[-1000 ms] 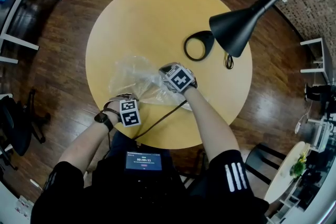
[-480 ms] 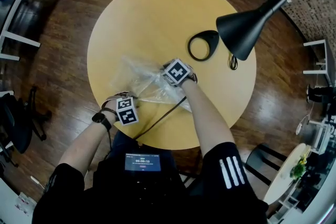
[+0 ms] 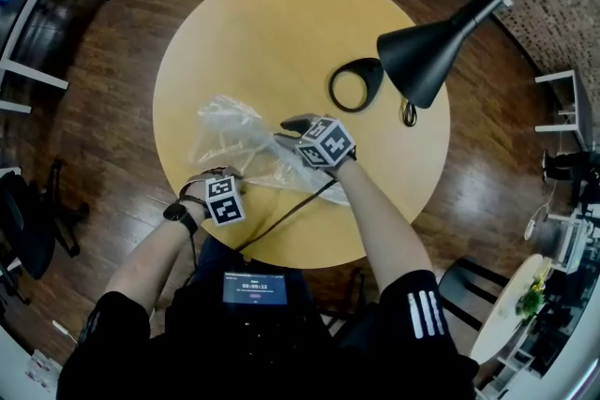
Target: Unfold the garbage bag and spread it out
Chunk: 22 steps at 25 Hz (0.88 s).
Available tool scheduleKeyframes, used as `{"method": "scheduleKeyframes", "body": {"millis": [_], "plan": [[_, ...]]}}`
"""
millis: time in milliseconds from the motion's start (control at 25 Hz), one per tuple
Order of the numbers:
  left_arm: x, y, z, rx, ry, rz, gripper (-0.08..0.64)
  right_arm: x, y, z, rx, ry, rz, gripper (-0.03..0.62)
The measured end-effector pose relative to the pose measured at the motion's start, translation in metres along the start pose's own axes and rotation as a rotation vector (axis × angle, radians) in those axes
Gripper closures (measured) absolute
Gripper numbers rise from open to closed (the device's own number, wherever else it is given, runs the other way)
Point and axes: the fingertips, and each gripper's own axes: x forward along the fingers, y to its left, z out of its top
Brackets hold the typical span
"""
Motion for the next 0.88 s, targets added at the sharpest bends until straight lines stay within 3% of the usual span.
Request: {"method": "scheduleKeyframes", "body": {"millis": [120, 280, 400, 600, 720, 880], "plan": [[0.000, 0.001, 0.000, 0.004, 0.003, 0.002, 0.397, -0.021, 0.035, 0.009, -0.014, -0.059, 0.100, 0.436], [0.001, -0.001, 0.000, 0.014, 0.023, 0.005, 0.397, -0.034, 0.067, -0.004, -0.072, -0.031, 0.184, 0.436], [0.000, 0.001, -0.001, 0.041, 0.048, 0.021, 0.397, -0.040, 0.055, -0.009, -0.060, -0.055, 0.128, 0.437], [-0.018, 0.009, 0.012, 0.113, 0.038, 0.127, 0.397, -0.044, 0.012, -0.013, 0.072, -0.094, 0.009, 0.437], [-0.021, 0.014, 0.023, 0.146, 0.033, 0.180, 0.397, -0.031, -0.001, -0.019, 0.127, -0.050, 0.003, 0.437], [-0.002, 0.009, 0.021, 0.131, 0.067, 0.138, 0.397, -0.001, -0.008, -0.033, 0.120, 0.055, -0.007, 0.439]]}}
